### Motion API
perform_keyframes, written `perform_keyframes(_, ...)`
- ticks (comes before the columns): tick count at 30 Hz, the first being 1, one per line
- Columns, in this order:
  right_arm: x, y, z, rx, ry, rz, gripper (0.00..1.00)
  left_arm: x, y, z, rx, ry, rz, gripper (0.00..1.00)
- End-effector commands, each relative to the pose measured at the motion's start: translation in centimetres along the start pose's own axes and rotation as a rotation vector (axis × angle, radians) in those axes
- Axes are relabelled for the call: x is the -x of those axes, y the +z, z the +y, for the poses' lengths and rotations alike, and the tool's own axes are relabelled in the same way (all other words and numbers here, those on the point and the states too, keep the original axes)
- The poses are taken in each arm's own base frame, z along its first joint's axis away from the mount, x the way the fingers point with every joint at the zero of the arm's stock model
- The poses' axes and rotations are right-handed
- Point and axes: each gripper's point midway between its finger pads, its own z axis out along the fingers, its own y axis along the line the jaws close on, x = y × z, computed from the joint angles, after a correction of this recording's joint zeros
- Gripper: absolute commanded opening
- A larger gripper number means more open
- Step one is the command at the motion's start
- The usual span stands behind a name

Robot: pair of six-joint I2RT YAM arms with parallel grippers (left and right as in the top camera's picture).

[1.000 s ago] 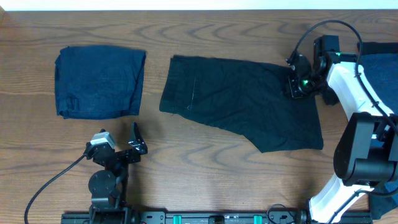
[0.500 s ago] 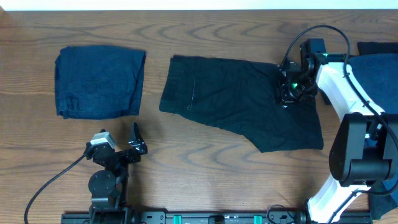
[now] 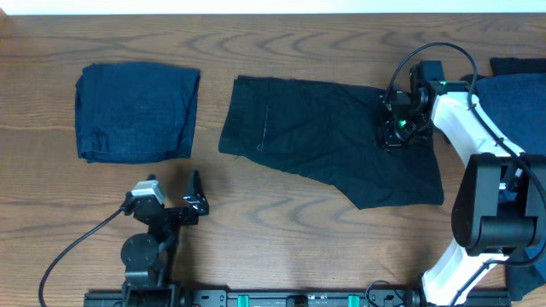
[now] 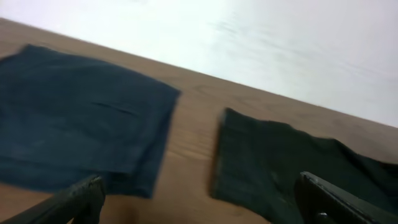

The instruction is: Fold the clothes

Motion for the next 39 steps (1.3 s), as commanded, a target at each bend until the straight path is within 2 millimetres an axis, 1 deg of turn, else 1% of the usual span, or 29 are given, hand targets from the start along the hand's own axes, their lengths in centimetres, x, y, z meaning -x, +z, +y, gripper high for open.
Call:
perform_keyframes(1, 0.0, -0.2, 0.2, -0.003, 0.003, -0.009, 0.01, 4.1, -1.2, -3.9, -0.153, 0.026, -0.025, 0.98)
perform_keyframes(5, 0.1, -0.2, 0.2, -0.003, 0.003, -0.012, 0.01, 8.4, -1.9, -5.4, -0.140, 0.105, 0.019, 0.98)
perform_keyframes(6, 0.1, -0.2, 0.2, -0.003, 0.002, -0.012, 0.01, 9.6, -1.7, -5.8, -0.132, 0.124, 0.047, 0.98)
perform_keyframes(8, 0.1, -0.2, 0.2, -0.003, 0.003, -0.012, 0.01, 11.4, -1.0, -6.3, -0.116, 0.146, 0.114, 0.98)
perform_keyframes(11, 0.1, -0.2, 0.3, -0.003, 0.002, -0.011, 0.01, 13.8, 1.3, -6.9, -0.084, 0.157, 0.263, 0.98)
perform_keyframes(13, 0.1, -0.2, 0.3, -0.003, 0.002, -0.011, 0.01, 14.7, 3.2, -7.0, -0.061, 0.153, 0.370, 0.98)
perform_keyframes(15, 0.1, -0.2, 0.3, -0.003, 0.002, -0.011, 0.01, 15.0, 5.5, -6.9, -0.033, 0.130, 0.498, 0.98)
perform_keyframes(17, 0.1, -0.2, 0.3, -0.003, 0.002, -0.011, 0.01, 14.6, 7.8, -6.5, -0.005, 0.108, 0.622, 0.98)
perform_keyframes(20, 0.1, -0.2, 0.2, -0.003, 0.001, -0.012, 0.01, 12.7, 11.5, -5.6, 0.034, 0.075, 0.792, 0.98)
perform_keyframes(23, 0.2, -0.2, 0.2, -0.004, 0.001, -0.015, 0.01, 9.9, 15.4, -4.5, 0.049, 0.061, 0.879, 0.98)
perform_keyframes(25, 0.2, -0.2, 0.2, -0.003, 0.001, -0.015, 0.01, 7.4, 17.7, -3.6, 0.059, 0.049, 0.919, 0.98)
perform_keyframes(27, 0.2, -0.2, 0.2, -0.004, 0.001, -0.015, 0.01, 5.4, 19.5, -2.8, 0.083, 0.005, 0.941, 0.98)
perform_keyframes(29, 0.2, -0.2, 0.2, -0.004, 0.000, -0.017, 0.01, 3.5, 20.8, -2.7, 0.064, -0.013, 0.966, 0.98)
perform_keyframes(32, 0.3, -0.2, 0.2, -0.004, -0.001, -0.021, 0.01, 2.2, 22.7, -2.7, 0.025, -0.028, 0.956, 0.99)
perform_keyframes(34, 0.4, -0.2, 0.2, -0.004, -0.002, -0.022, 0.01, 1.7, 24.1, -3.2, -0.019, -0.037, 0.933, 0.77)
perform_keyframes(35, 0.4, -0.2, 0.2, -0.004, -0.002, -0.022, 0.01, 1.6, 24.6, -3.5, -0.037, -0.037, 0.919, 0.70)
perform_keyframes(37, 0.4, -0.2, 0.2, -0.004, -0.002, -0.022, 0.01, 1.2, 25.8, -4.0, -0.059, -0.024, 0.896, 0.49)
perform_keyframes(39, 0.4, -0.2, 0.2, -0.004, -0.002, -0.023, 0.01, 0.4, 26.8, -4.6, -0.080, -0.008, 0.883, 0.37)
